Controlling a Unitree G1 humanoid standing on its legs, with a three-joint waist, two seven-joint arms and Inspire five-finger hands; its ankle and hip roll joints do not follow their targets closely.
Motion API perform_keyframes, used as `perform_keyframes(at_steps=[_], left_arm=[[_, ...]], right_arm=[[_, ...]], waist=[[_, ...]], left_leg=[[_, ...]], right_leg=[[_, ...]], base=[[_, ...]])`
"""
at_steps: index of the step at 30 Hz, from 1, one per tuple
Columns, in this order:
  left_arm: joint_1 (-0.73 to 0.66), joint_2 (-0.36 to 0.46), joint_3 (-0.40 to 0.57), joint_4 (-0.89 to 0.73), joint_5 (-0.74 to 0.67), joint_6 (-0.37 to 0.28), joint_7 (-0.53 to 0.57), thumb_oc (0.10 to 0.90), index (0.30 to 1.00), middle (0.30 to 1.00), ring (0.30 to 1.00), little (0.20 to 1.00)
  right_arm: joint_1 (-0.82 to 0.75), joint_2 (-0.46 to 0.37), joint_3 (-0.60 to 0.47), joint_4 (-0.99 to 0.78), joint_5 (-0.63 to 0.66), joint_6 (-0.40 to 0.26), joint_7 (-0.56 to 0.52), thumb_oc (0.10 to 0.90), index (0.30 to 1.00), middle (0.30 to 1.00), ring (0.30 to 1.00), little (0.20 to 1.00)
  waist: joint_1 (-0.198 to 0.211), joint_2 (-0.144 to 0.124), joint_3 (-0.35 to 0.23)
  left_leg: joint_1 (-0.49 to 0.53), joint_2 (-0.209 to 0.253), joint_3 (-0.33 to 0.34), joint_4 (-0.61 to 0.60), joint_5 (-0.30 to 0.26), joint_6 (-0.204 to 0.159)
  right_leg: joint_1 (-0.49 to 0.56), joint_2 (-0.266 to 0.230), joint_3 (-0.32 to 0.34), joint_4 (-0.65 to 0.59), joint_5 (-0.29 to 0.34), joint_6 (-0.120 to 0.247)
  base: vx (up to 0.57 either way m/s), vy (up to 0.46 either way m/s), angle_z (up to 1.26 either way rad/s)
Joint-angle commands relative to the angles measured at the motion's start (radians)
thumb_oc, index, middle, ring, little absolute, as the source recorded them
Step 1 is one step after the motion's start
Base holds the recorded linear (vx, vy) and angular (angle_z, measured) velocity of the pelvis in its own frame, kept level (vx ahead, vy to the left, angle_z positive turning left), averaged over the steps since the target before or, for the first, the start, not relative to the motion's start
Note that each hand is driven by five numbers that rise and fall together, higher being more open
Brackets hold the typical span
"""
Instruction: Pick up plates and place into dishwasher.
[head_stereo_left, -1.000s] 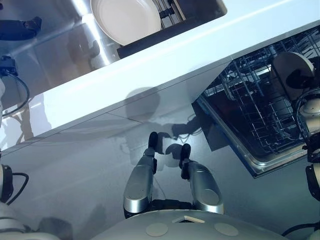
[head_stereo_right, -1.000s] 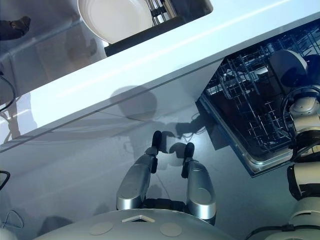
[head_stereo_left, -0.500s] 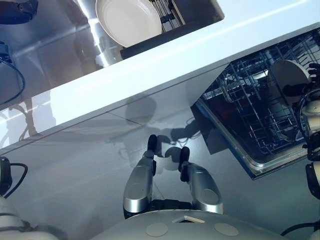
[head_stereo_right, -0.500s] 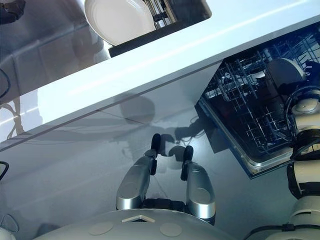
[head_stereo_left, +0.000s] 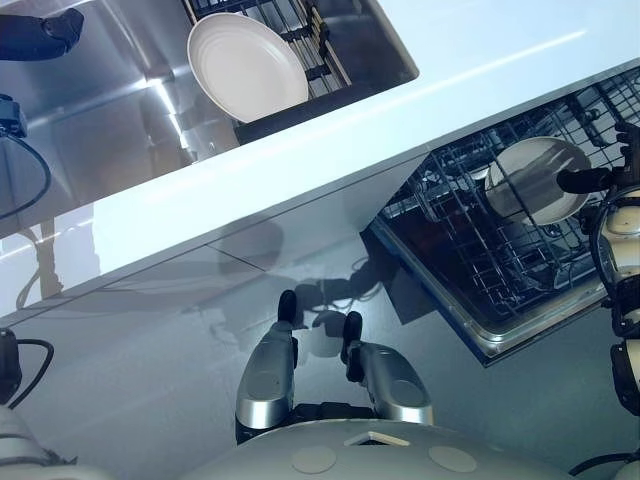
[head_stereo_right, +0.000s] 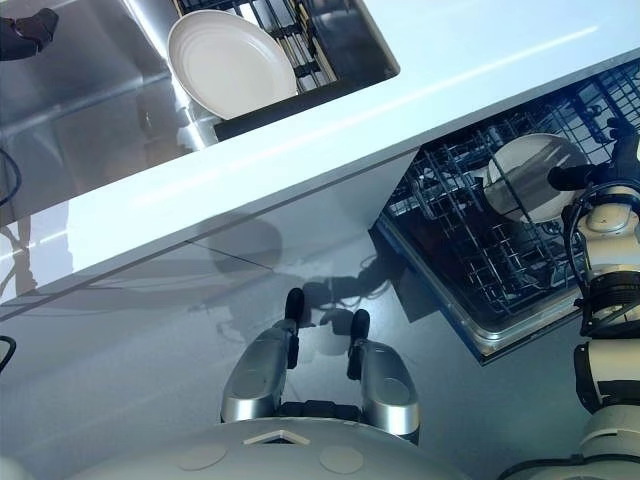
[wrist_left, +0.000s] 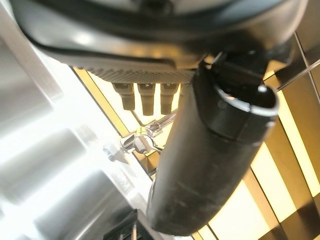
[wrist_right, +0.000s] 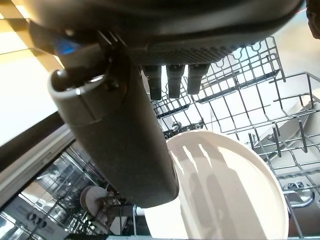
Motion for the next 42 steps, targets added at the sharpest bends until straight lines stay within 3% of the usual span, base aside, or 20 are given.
perform_keyframes(at_steps=[1,8,15,21,24,26,30,35,42], left_arm=[[0.088,-0.001,0.089,-0.057,-0.002,-0.086,0.016,0.800,0.900,0.900,0.900,0.900],[0.128,-0.040,0.092,-0.080,0.081,-0.098,0.016,0.800,0.900,0.900,0.900,0.900],[0.109,-0.008,0.049,-0.072,0.228,-0.051,-0.022,0.800,0.900,0.900,0.900,0.900],[0.123,0.068,0.050,-0.052,0.475,-0.069,-0.007,0.800,0.900,0.900,0.900,0.900],[0.142,0.150,0.052,-0.030,0.742,-0.113,0.090,0.800,0.900,0.900,0.900,0.900],[0.156,0.218,0.054,-0.020,0.931,-0.142,0.166,0.800,0.900,0.900,0.900,0.900],[0.214,0.322,0.062,-0.009,1.126,-0.174,0.225,0.800,0.900,0.900,0.900,0.900],[0.355,0.395,0.109,-0.100,1.157,-0.162,0.174,0.800,0.900,0.900,0.900,0.900],[0.552,0.387,0.204,-0.211,1.195,-0.152,0.092,0.800,0.900,0.900,0.900,0.900]], right_arm=[[0.077,-0.048,-0.023,-0.061,0.046,-0.092,-0.007,0.800,0.900,0.900,0.900,0.900],[0.099,0.001,-0.096,-0.249,0.242,-0.173,0.016,0.800,0.900,0.900,0.900,0.900],[0.164,0.044,-0.150,-0.445,0.220,-0.257,0.028,0.800,0.900,0.900,0.900,0.900],[0.268,0.089,-0.179,-0.593,0.235,-0.318,0.107,0.800,0.900,0.900,0.900,0.900],[0.331,0.113,-0.184,-0.633,0.251,-0.335,0.170,0.800,0.900,0.900,0.900,0.900],[0.361,0.120,-0.178,-0.635,0.247,-0.343,0.195,0.800,0.900,0.900,0.900,0.900],[0.399,0.132,-0.150,-0.615,0.270,-0.351,0.217,0.800,0.900,0.900,0.900,0.900],[0.409,0.153,-0.112,-0.624,0.355,-0.334,0.225,0.800,0.900,0.900,0.900,0.900],[0.422,0.219,-0.100,-0.697,0.463,-0.370,0.230,0.800,0.900,0.900,0.900,0.900]], waist=[[-0.039,0.037,-0.265],[-0.075,0.041,-0.306],[-0.126,0.049,-0.338],[-0.164,0.058,-0.355],[-0.180,0.066,-0.359],[-0.183,0.069,-0.360],[-0.176,0.073,-0.363],[-0.155,0.078,-0.359],[-0.140,0.081,-0.351]], left_leg=[[0.060,-0.008,0.059,-0.094,-0.059,-0.030],[0.117,-0.016,0.094,-0.123,-0.069,-0.021],[0.158,-0.033,0.139,-0.122,-0.096,-0.007],[0.180,-0.044,0.183,-0.140,-0.106,0.006],[0.192,-0.050,0.202,-0.155,-0.108,0.015],[0.194,-0.051,0.211,-0.162,-0.108,0.020],[0.194,-0.052,0.220,-0.166,-0.104,0.022],[0.193,-0.052,0.211,-0.167,-0.101,0.024],[0.193,-0.054,0.198,-0.164,-0.104,0.029]], right_leg=[[0.039,0.031,-0.009,0.011,-0.093,0.038],[0.058,0.014,0.009,0.000,-0.078,0.064],[0.055,-0.004,0.033,-0.014,-0.046,0.100],[0.044,-0.009,0.047,-0.022,-0.026,0.126],[0.035,-0.013,0.054,-0.014,-0.014,0.141],[0.029,-0.016,0.054,-0.008,-0.006,0.148],[0.026,-0.020,0.048,-0.010,0.004,0.155],[0.032,-0.017,0.035,-0.019,0.003,0.153],[0.033,-0.013,0.024,-0.011,0.000,0.153]], base=[[-0.02,0.128,-0.12],[-0.08,0.165,-0.15],[-0.09,0.192,-0.21],[-0.05,0.143,-0.35],[-0.03,0.111,-0.38],[-0.03,0.065,-0.33],[-0.02,0.023,-0.10],[-0.02,0.002,-0.05],[-0.01,-0.002,0.04]])
